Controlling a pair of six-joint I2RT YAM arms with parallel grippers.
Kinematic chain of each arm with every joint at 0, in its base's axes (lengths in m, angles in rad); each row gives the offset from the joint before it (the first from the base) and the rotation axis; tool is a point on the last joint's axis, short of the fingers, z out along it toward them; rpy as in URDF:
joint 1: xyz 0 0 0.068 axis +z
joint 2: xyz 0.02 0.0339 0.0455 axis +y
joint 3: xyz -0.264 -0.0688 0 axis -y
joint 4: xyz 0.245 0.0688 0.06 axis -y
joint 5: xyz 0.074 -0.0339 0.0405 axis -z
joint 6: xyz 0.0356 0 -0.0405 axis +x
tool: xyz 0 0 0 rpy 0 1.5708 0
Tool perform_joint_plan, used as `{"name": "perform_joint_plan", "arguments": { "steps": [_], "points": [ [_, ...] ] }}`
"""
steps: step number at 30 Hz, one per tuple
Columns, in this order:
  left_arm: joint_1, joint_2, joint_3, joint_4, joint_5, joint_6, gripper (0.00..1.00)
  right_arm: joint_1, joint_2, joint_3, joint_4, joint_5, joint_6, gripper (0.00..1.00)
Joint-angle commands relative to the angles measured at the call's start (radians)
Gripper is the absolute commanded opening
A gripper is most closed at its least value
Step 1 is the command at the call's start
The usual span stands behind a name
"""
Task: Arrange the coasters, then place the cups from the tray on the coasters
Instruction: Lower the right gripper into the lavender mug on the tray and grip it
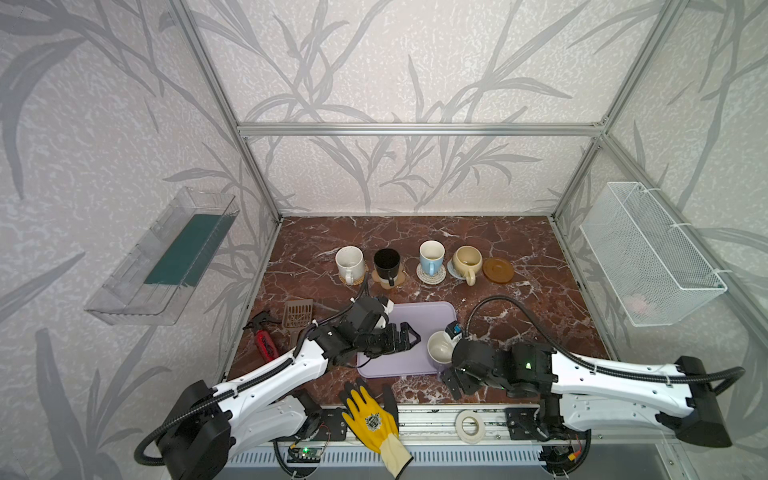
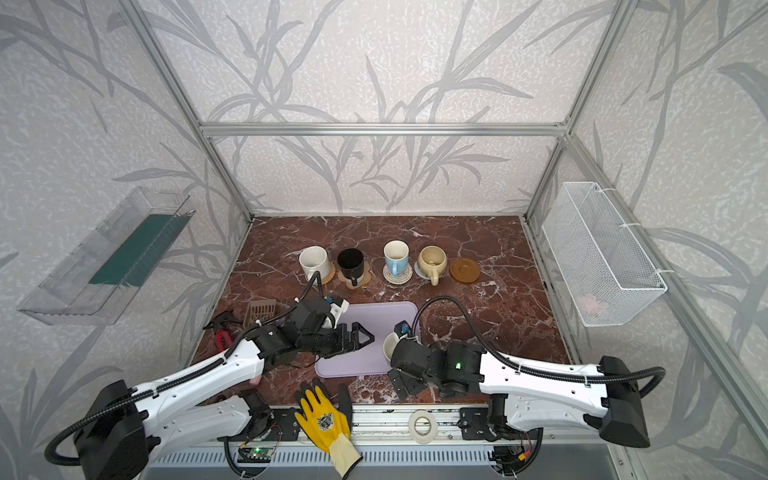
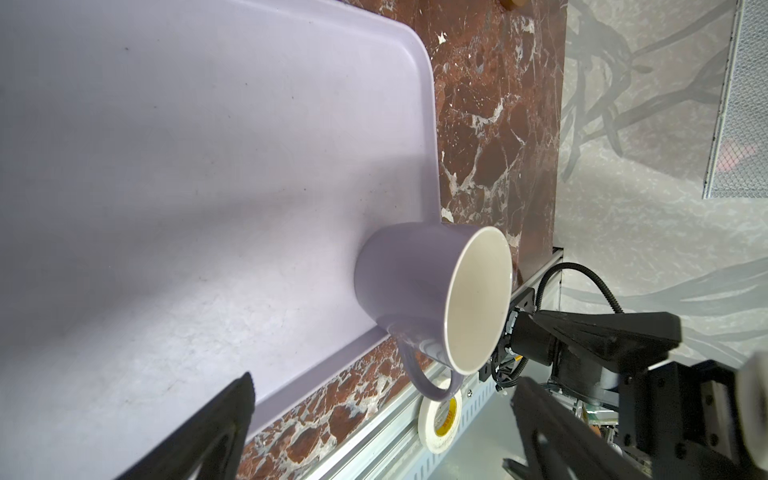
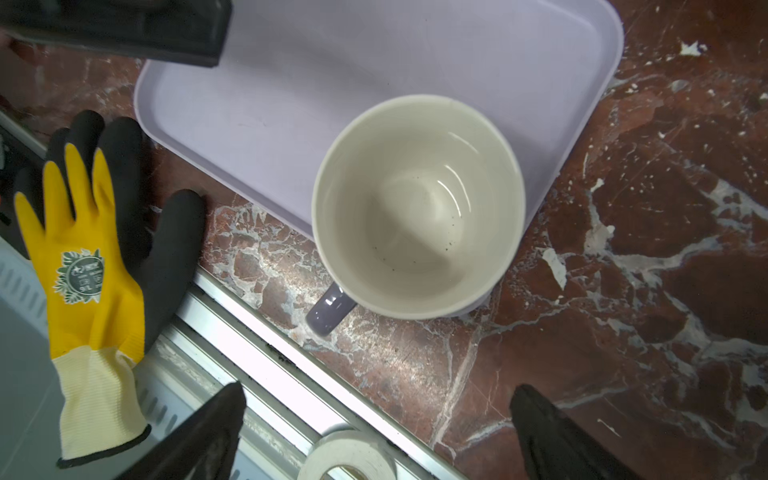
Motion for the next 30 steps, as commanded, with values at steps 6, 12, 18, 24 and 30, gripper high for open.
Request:
{"name": "perform_joint_plan", "arguments": {
  "steps": [6, 12, 18, 24, 30],
  "points": [
    [0.002, -0.014, 0.001, -0.033, 0.049, 0.016, 0.99, 0.045, 0.132, 0.021, 0.003, 0.162, 0.237, 0.91],
    [0.002, -0.026, -0.004, -0.028, 0.049, -0.001, 0.99, 0.046, 0.166, 0.000, 0.079, 0.184, 0.252, 0.82],
    [0.002, -0.032, -0.001, -0.039, 0.042, -0.006, 0.99, 0.044, 0.203, 0.005, 0.053, 0.210, 0.271, 0.69],
    [0.001, -0.019, 0.010, -0.029, 0.040, -0.017, 0.99, 0.039, 0.220, -0.002, 0.065, 0.197, 0.268, 0.65],
    [0.001, -0.002, 0.028, -0.028, 0.047, -0.018, 0.98, -0.004, 0.235, -0.030, 0.121, 0.136, 0.234, 0.48]
  ]
}}
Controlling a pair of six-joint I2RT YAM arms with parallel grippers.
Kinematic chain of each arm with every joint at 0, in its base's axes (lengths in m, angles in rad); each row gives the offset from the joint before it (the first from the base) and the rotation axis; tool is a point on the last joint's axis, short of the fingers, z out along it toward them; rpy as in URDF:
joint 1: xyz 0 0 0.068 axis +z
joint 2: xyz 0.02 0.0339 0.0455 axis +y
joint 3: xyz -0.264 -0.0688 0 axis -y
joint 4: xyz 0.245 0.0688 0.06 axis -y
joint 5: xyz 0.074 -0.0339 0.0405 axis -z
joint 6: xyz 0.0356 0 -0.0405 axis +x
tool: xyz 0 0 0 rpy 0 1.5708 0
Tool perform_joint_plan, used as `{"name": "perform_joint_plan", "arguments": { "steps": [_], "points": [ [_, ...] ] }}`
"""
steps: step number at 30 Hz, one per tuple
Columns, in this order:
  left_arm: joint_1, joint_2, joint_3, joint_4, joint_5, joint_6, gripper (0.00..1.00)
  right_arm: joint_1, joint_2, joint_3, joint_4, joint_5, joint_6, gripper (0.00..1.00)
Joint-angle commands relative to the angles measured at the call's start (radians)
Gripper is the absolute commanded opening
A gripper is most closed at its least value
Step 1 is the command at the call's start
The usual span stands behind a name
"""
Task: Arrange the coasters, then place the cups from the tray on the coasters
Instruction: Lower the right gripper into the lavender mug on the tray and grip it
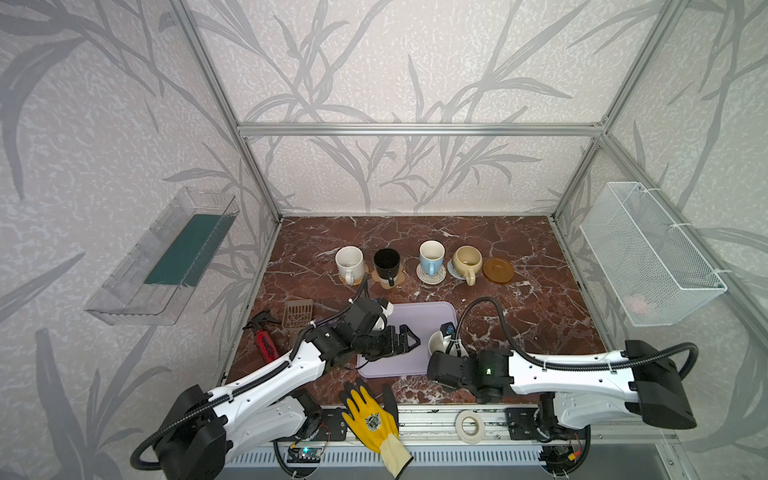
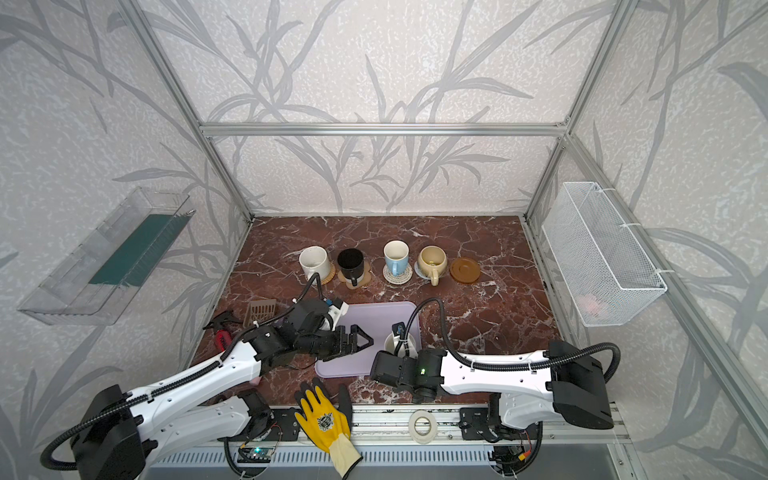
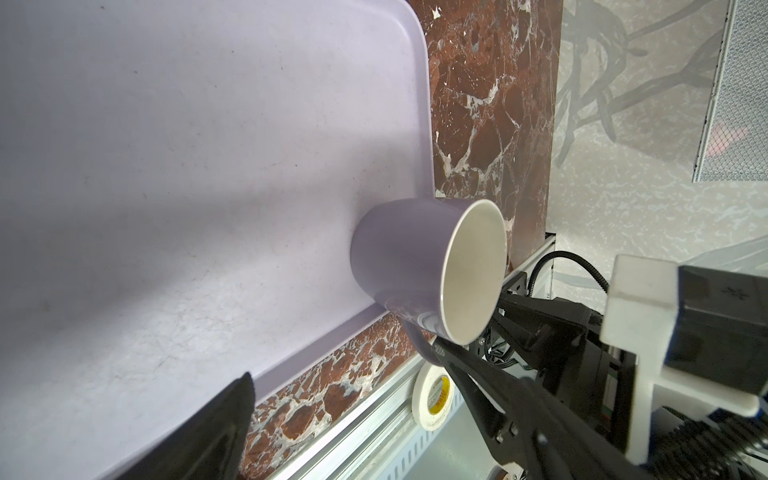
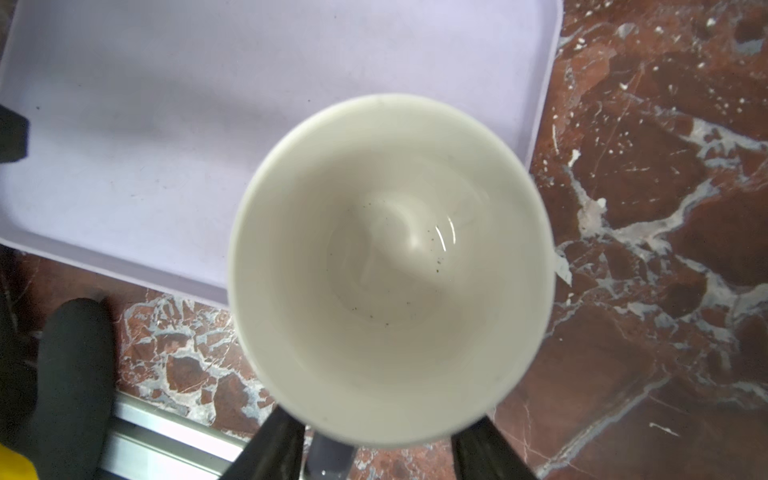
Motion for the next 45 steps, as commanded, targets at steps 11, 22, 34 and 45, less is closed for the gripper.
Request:
{"name": "perform_joint_plan", "arguments": {
  "steps": [11, 22, 34, 45],
  "points": [
    [-0.004, 0.003, 0.026, 0.019, 0.008, -0.031, 0.98, -0.084, 0.035, -0.029, 0.049, -0.059, -0.072, 0.37],
    [-0.005, 0.011, 0.009, 0.034, 0.017, -0.033, 0.98, -0.089, 0.062, -0.058, 0.097, -0.065, -0.072, 0.34],
    [-0.008, 0.014, 0.005, 0.043, 0.022, -0.034, 0.98, -0.098, 0.104, -0.040, 0.111, -0.069, -0.090, 0.25],
    [-0.008, 0.008, 0.002, 0.049, 0.014, -0.035, 0.98, -0.105, 0.119, -0.032, 0.119, -0.078, -0.105, 0.16]
  ]
}}
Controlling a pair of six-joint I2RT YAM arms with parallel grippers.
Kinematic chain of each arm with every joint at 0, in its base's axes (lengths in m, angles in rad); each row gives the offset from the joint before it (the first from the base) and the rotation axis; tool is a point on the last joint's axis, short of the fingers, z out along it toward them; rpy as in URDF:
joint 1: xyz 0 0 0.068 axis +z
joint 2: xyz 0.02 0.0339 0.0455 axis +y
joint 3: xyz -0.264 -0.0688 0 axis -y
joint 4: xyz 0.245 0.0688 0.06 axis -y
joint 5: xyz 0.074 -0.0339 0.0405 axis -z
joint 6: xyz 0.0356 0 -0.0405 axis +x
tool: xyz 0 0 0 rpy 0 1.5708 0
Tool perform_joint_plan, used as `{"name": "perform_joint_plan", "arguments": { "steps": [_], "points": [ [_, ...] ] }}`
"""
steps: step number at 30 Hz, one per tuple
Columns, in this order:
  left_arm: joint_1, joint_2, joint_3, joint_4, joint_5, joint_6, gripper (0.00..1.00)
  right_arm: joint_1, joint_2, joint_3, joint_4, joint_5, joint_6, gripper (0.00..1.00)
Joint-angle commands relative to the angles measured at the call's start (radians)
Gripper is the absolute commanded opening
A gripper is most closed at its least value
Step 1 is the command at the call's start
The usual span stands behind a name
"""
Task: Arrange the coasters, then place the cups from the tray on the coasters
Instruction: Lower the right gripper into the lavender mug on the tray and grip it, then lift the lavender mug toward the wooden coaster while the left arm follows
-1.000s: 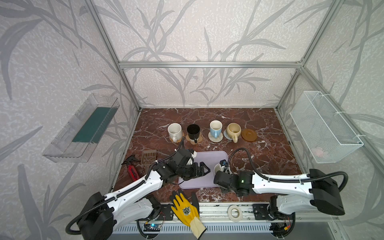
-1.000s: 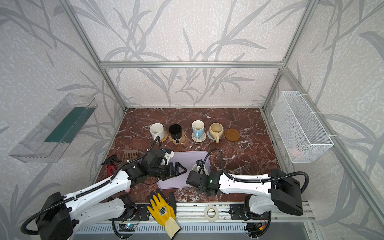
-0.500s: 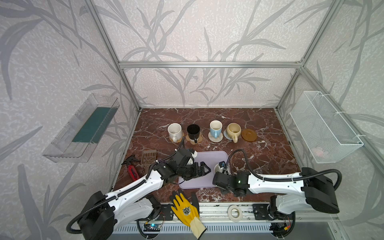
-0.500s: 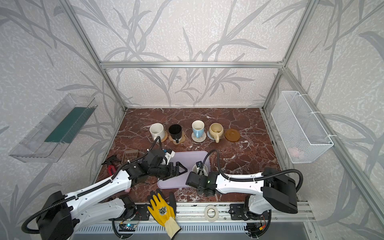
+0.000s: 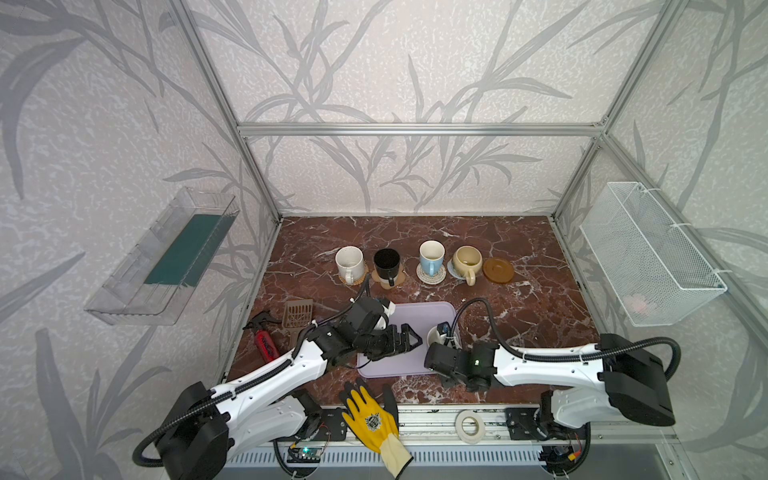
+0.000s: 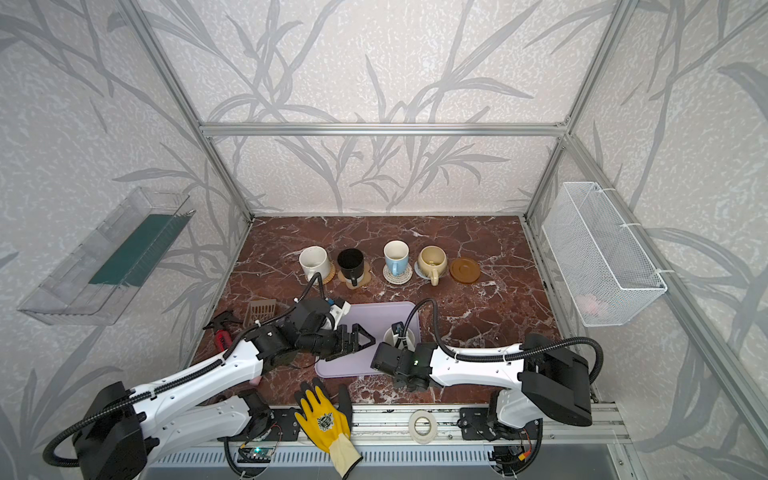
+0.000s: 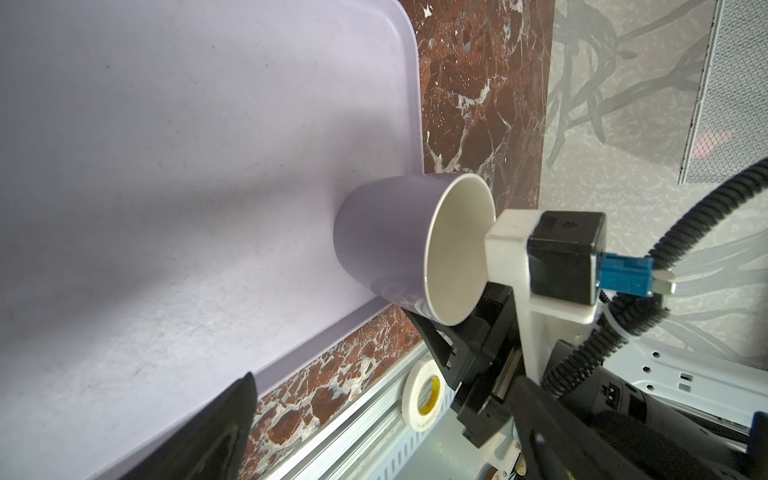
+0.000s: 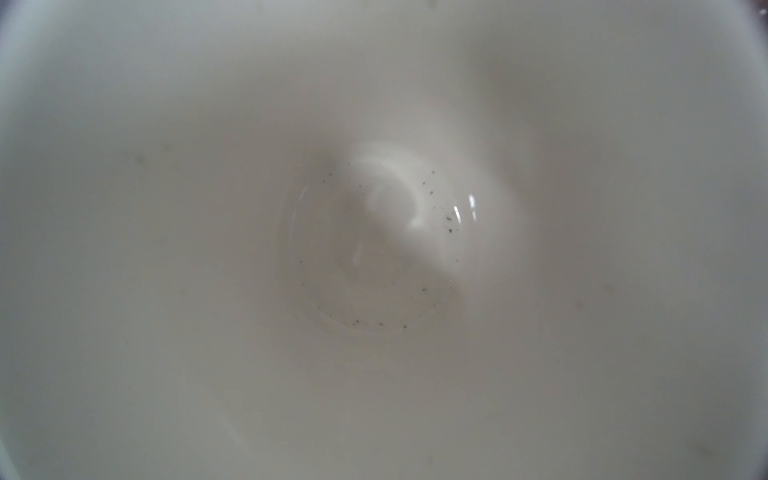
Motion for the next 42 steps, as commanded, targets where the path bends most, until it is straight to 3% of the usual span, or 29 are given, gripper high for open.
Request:
{"name": "perform_joint_plan", "arguments": {
  "steps": [1, 6, 14, 19, 37, 42],
  "points": [
    [-0.003, -0.006, -0.002, 0.019, 0.000, -0.013, 0.98, -0.009, 0.014, 0.015, 0.001, 0.005, -0.013, 0.16],
    [-0.003, -0.009, 0.000, 0.019, -0.006, -0.017, 0.98, -0.010, 0.007, 0.030, -0.004, 0.002, -0.024, 0.14],
    [-0.004, -0.040, 0.001, 0.039, -0.052, -0.046, 0.98, -0.014, -0.042, 0.057, -0.032, 0.015, -0.061, 0.00],
    [-0.007, -0.097, -0.067, 0.191, -0.108, -0.138, 0.98, -0.038, -0.086, 0.060, -0.042, 0.023, -0.103, 0.00],
    [-0.014, -0.115, -0.037, 0.345, -0.112, -0.140, 0.99, -0.064, -0.213, 0.116, -0.093, 0.074, -0.180, 0.00],
    [-0.013, -0.114, -0.023, 0.356, -0.113, -0.127, 0.99, -0.114, -0.241, 0.144, -0.125, 0.058, -0.224, 0.00]
  ]
}}
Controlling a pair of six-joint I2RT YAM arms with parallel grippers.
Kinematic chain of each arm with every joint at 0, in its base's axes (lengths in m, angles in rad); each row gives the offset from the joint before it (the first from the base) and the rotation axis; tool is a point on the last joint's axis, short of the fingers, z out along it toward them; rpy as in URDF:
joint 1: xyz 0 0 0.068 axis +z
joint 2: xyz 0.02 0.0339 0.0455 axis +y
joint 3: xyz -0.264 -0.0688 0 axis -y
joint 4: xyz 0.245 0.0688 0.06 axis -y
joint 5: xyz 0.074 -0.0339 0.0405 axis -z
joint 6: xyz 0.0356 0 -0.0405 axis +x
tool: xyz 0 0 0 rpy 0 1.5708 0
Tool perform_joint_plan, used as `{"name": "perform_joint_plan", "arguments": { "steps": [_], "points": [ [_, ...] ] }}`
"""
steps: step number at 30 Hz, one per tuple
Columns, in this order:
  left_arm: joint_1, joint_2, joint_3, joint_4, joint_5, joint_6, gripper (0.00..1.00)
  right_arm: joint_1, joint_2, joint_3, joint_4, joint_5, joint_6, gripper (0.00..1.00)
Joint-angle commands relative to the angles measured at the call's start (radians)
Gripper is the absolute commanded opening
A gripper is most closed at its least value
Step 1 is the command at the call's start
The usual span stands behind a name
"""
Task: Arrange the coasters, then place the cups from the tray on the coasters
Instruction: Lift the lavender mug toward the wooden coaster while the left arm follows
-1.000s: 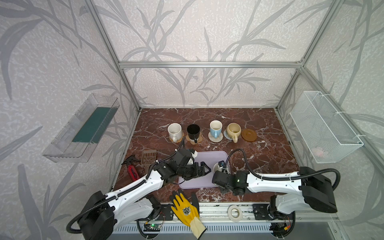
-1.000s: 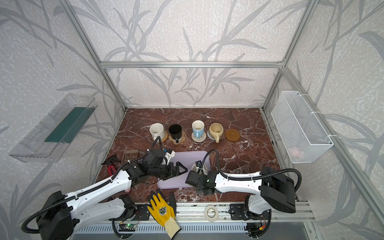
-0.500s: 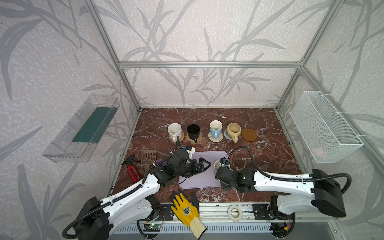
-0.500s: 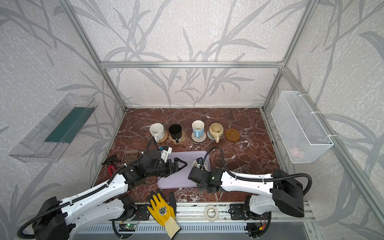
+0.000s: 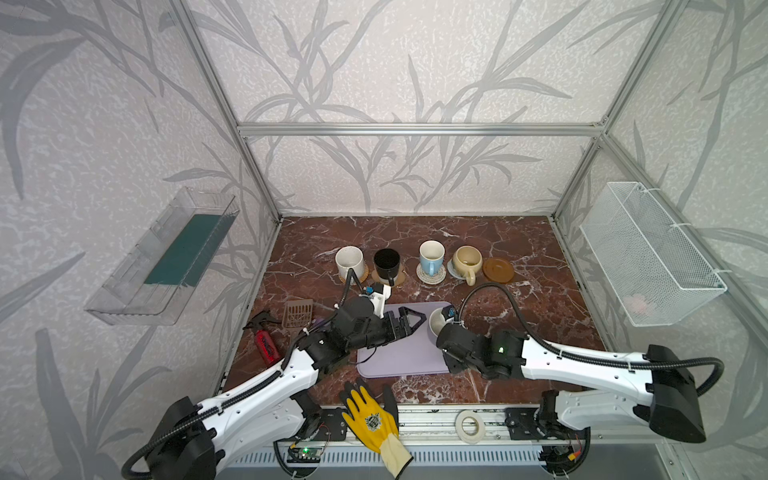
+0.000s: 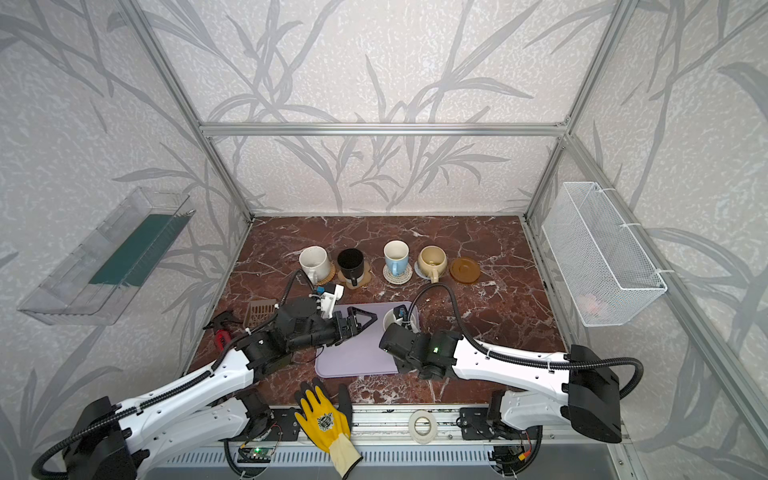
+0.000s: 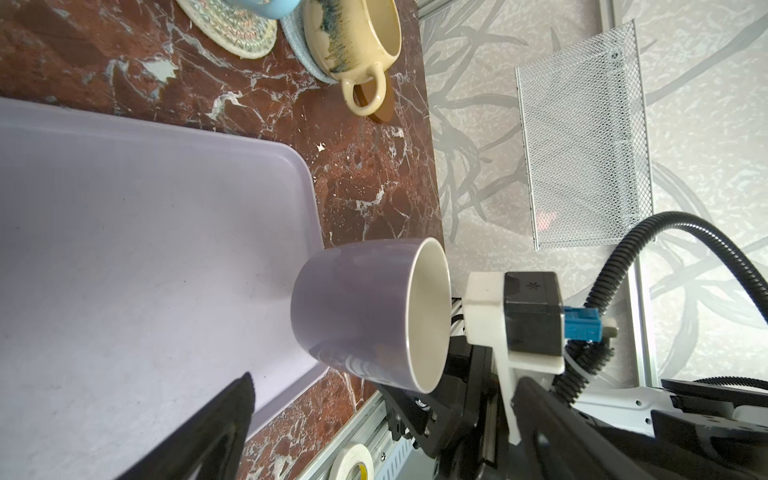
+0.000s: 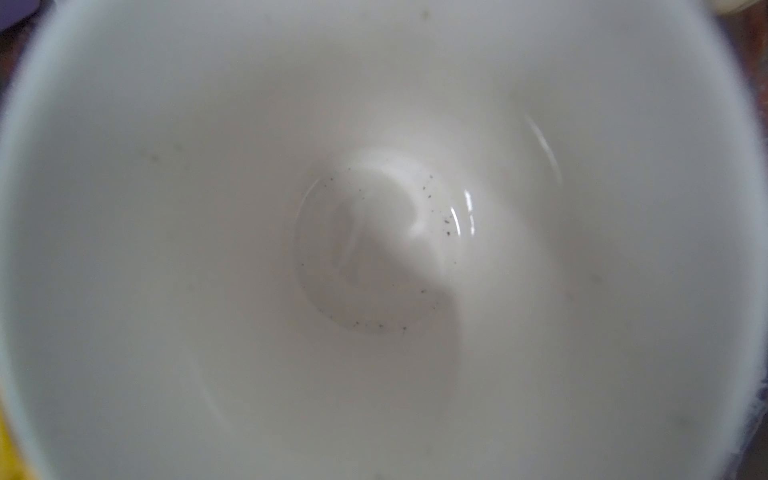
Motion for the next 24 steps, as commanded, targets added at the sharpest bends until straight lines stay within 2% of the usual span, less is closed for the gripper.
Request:
{"name": "perform_joint_plan", "arguments": {
  "steps": [1, 8, 14, 20, 24],
  "points": [
    [-0.007, -0.011, 0.031, 0.047, -0.009, 0.003, 0.99, -0.032, -0.052, 0.056, -0.016, 0.041, -0.045, 0.00],
    [-0.006, -0.029, 0.055, 0.030, -0.041, 0.031, 0.99, -0.148, -0.085, 0.096, -0.063, -0.005, -0.157, 0.00],
    [-0.007, -0.011, 0.070, 0.088, -0.037, 0.039, 0.99, -0.241, -0.114, 0.132, -0.099, -0.037, -0.238, 0.00],
    [-0.006, 0.047, 0.147, 0.052, -0.012, 0.092, 0.98, -0.356, -0.124, 0.147, -0.110, -0.098, -0.286, 0.00],
    [-0.007, 0.096, 0.221, -0.032, -0.007, 0.147, 0.99, -0.429, -0.130, 0.143, -0.098, -0.124, -0.313, 0.00]
  ]
}}
